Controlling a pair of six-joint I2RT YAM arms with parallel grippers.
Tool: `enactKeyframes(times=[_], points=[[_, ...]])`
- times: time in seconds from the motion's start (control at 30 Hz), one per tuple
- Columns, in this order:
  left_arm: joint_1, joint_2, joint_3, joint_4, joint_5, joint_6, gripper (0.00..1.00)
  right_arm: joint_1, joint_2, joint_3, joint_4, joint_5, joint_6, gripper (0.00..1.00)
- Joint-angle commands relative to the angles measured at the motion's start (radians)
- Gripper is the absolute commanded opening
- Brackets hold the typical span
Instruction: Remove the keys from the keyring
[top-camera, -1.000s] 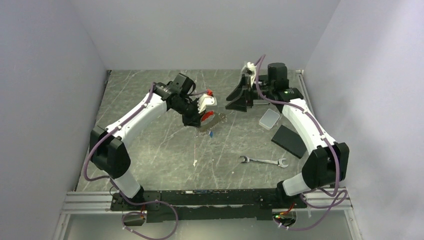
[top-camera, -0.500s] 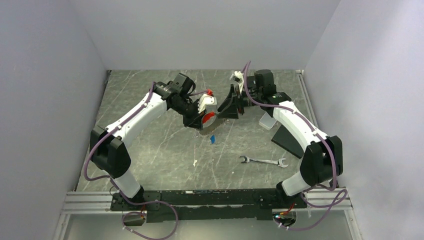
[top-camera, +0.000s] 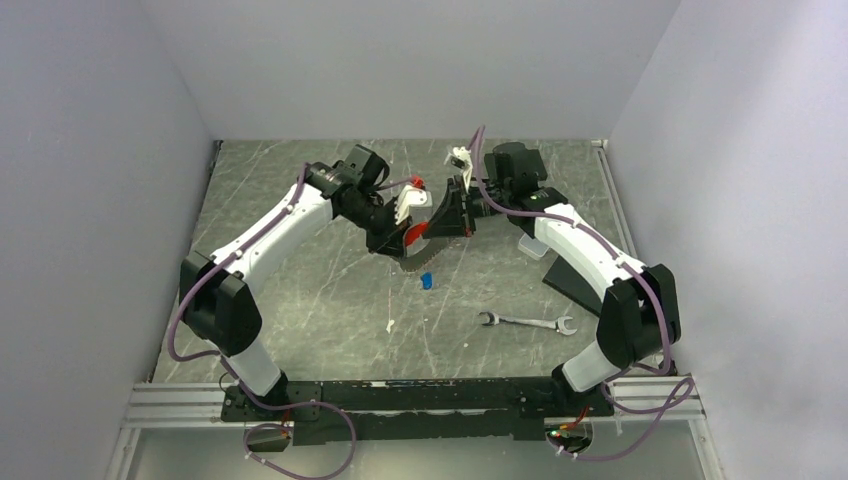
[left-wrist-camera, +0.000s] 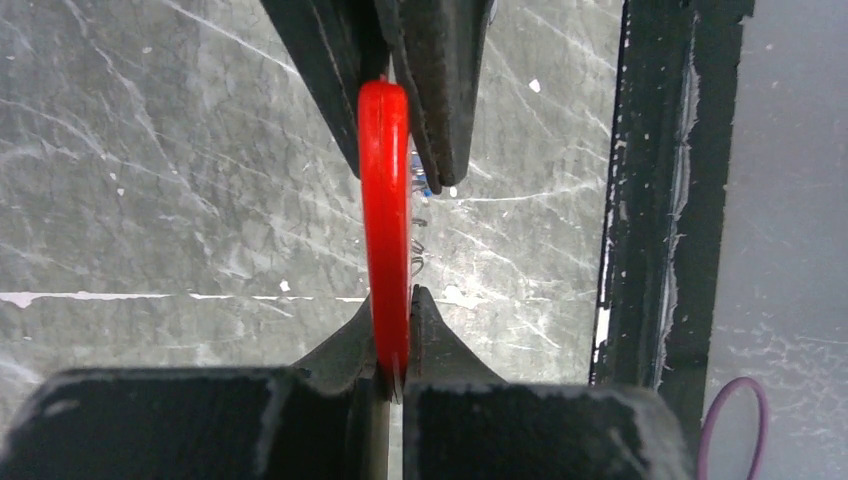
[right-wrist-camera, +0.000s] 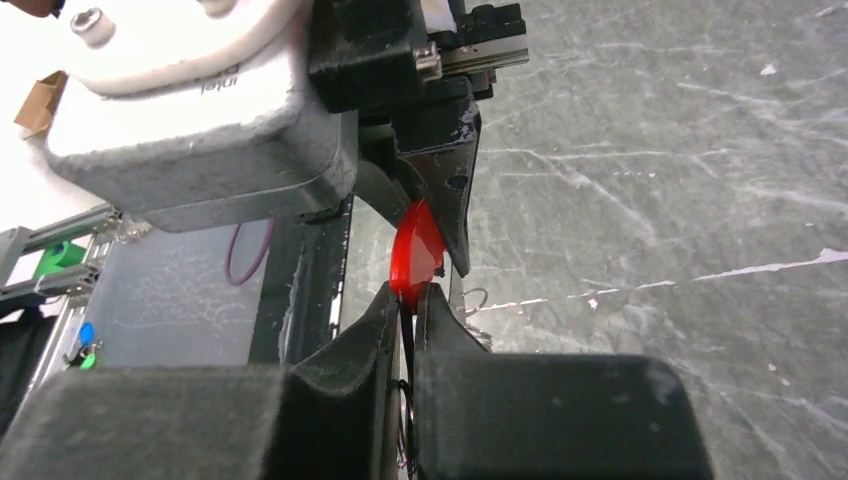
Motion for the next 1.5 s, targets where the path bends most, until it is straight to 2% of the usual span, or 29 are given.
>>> enactKeyframes(times=[0.0,0.1,0.23,0.3,0.4,0.5,0.63,0.73,0.8,0.93,1.03,1.1,1.23,1.3,1.37,1.4,1.47], points=[[0.051,-0.004,0.054,0.012,0.117,-0.037,0.15,-0.001,0.008,0.000,0.093,0.017,0.059,0.00],[0.157,0.003,0.081,0.021,0.239,-0.089,0.45,-0.023,0.008,-0.002,0.170,0.036,0.145,0.00],[0.311,-0.013,0.087,0.100,0.398,-0.197,0.71,-0.084,0.006,-0.027,0.395,0.034,0.379,0.00],[0.372,-0.049,0.035,0.219,0.461,-0.342,0.82,-0.114,0.010,-0.037,0.548,0.041,0.501,0.00],[0.451,-0.112,-0.085,0.513,0.498,-0.617,0.94,-0.152,0.031,-0.059,0.801,0.066,0.742,0.00],[0.493,-0.162,-0.220,0.891,0.501,-0.917,0.99,-0.170,0.074,-0.068,1.028,0.097,0.982,0.00],[0.492,-0.161,-0.333,1.229,0.519,-1.206,1.00,-0.167,0.118,-0.084,1.284,0.132,1.234,0.00],[0.481,-0.147,-0.416,1.518,0.525,-1.437,1.00,-0.158,0.144,-0.083,1.387,0.146,1.324,0.00],[0.467,-0.144,-0.442,1.608,0.519,-1.487,0.99,-0.146,0.151,-0.081,1.424,0.149,1.349,0.00],[0.411,-0.154,-0.439,1.577,0.513,-1.449,0.99,-0.113,0.146,-0.085,1.439,0.149,1.353,0.00],[0.382,-0.151,-0.438,1.588,0.515,-1.463,0.95,-0.094,0.142,-0.088,1.441,0.147,1.347,0.00],[0.375,-0.149,-0.441,1.620,0.523,-1.487,0.84,-0.089,0.138,-0.092,1.451,0.146,1.347,0.00],[0.373,-0.149,-0.441,1.668,0.549,-1.516,0.48,-0.090,0.131,-0.097,1.446,0.133,1.330,0.00],[0.373,-0.151,-0.436,1.680,0.563,-1.518,0.23,-0.090,0.125,-0.100,1.425,0.114,1.306,0.00],[0.373,-0.155,-0.421,1.629,0.576,-1.475,0.05,-0.092,0.114,-0.101,1.388,0.089,1.269,0.00],[0.373,-0.157,-0.412,1.587,0.582,-1.446,0.00,-0.094,0.107,-0.099,1.356,0.074,1.241,0.07],[0.373,-0.162,-0.396,1.496,0.597,-1.384,0.00,-0.101,0.093,-0.085,1.254,0.020,1.155,0.28]])
